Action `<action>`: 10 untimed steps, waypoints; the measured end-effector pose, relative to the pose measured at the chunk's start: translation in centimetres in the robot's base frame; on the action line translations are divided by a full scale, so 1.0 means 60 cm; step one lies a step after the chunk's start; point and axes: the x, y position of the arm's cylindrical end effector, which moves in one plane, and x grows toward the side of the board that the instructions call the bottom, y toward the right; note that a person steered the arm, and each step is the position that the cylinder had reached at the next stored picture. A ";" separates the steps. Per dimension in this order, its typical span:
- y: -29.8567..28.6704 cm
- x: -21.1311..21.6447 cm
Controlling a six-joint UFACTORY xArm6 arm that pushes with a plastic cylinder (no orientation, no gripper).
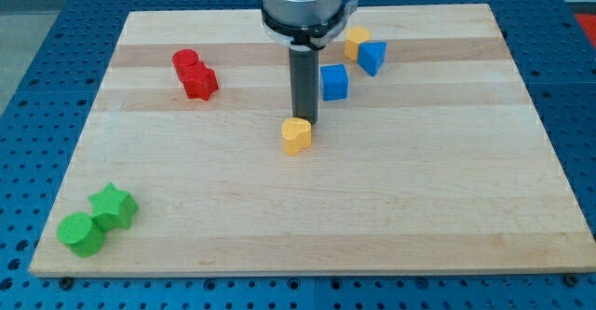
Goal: Separate the red star from red circle
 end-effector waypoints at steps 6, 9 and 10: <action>-0.404 -0.202; -0.212 -0.036; -0.222 -0.019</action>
